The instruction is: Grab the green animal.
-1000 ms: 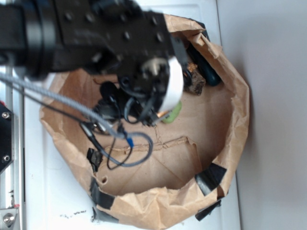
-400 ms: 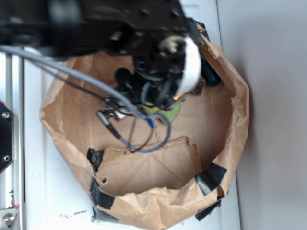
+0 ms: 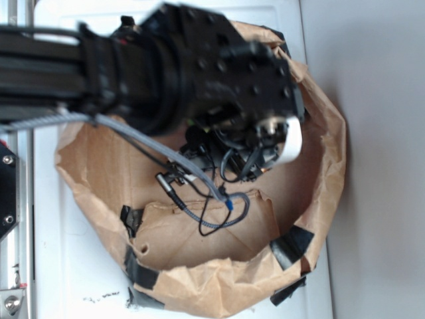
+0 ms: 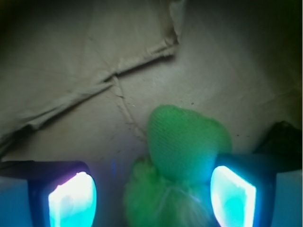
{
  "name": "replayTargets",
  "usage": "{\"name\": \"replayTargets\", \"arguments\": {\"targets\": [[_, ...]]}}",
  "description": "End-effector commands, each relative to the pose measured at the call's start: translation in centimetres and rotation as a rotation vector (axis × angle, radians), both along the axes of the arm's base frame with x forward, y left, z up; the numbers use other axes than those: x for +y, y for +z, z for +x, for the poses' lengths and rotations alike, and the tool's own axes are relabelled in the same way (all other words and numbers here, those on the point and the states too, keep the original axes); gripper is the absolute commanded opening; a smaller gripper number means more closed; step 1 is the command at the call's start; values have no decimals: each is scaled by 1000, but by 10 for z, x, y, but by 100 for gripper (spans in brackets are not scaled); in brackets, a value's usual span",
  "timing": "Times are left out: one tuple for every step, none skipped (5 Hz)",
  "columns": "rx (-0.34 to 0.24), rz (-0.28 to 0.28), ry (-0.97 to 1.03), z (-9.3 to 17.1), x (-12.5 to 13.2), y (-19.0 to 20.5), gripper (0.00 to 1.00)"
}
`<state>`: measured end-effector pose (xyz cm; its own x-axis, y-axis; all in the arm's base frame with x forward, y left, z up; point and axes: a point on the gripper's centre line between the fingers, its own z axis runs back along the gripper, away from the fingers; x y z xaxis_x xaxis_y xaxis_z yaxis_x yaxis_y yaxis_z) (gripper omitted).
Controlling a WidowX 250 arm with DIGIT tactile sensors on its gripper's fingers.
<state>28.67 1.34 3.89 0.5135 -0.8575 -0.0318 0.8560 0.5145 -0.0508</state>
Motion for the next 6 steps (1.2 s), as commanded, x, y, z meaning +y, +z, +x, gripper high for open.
{"name": "replayTargets", "arguments": {"targets": [[-13, 59, -62, -12, -18, -15, 100], [5, 59, -68, -12, -16, -13, 100], [-13, 77, -51, -12, -17, -13, 0], [-25, 70, -34, -13, -18, -11, 0], [-40, 54, -28, -13, -20, -13, 0], [-53, 45, -23, -11, -20, -14, 0]]}}
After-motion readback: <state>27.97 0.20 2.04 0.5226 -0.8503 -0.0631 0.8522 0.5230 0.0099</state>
